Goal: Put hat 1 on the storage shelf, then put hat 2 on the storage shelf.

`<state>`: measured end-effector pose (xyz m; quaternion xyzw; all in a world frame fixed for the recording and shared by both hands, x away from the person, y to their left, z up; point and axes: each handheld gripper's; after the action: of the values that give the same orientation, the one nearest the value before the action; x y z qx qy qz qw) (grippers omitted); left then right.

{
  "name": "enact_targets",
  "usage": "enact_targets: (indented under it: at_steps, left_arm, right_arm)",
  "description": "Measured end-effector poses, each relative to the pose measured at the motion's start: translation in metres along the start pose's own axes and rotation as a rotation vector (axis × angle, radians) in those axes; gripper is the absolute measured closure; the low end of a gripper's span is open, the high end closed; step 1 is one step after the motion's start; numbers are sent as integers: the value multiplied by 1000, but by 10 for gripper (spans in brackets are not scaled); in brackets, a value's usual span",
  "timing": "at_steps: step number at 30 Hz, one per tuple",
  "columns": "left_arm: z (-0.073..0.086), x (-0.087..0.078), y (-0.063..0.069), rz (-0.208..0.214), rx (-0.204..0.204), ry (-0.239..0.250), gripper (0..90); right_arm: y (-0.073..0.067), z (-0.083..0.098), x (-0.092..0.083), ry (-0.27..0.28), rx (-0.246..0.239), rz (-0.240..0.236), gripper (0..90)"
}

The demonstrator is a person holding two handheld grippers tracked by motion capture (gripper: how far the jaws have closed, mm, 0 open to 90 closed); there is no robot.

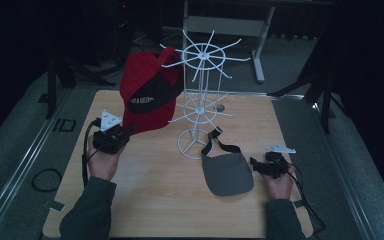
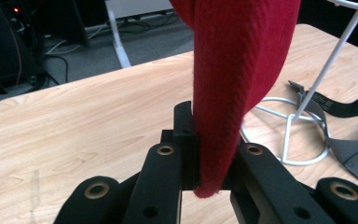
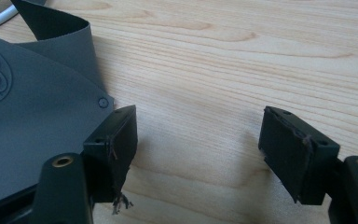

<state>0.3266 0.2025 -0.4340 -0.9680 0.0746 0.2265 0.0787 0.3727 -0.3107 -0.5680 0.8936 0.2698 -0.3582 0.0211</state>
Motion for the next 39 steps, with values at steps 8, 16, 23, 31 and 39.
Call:
enact_targets:
  at_steps: [8, 16, 23, 31, 39]
  left_arm:
    - [7, -9, -8, 40, -39, 27, 658]
    - [17, -13, -15, 46, -59, 18, 573]
    - [23, -20, -19, 37, -45, 5, 554]
    - [31, -22, -25, 22, -51, -3, 567]
    - [40, -23, -32, -1, -68, -21, 583]
  right_arm:
    - [0, 0, 0, 0, -1, 1, 279]
    - [0, 0, 0, 0, -1, 1, 279]
    - [0, 0, 0, 0, 1, 1, 280]
    - [-5, 0, -2, 5, -23, -18, 570]
    - [-25, -16, -10, 10, -107, -75, 900]
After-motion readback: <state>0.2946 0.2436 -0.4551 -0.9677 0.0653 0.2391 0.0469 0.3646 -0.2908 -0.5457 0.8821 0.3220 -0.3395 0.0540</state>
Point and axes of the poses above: each handheld gripper's, and its own axes: x roughly forward along the jaws, z roughly out of its underside, y roughly to its right, and after that the axes turned 14 degrees about -z, right-handed
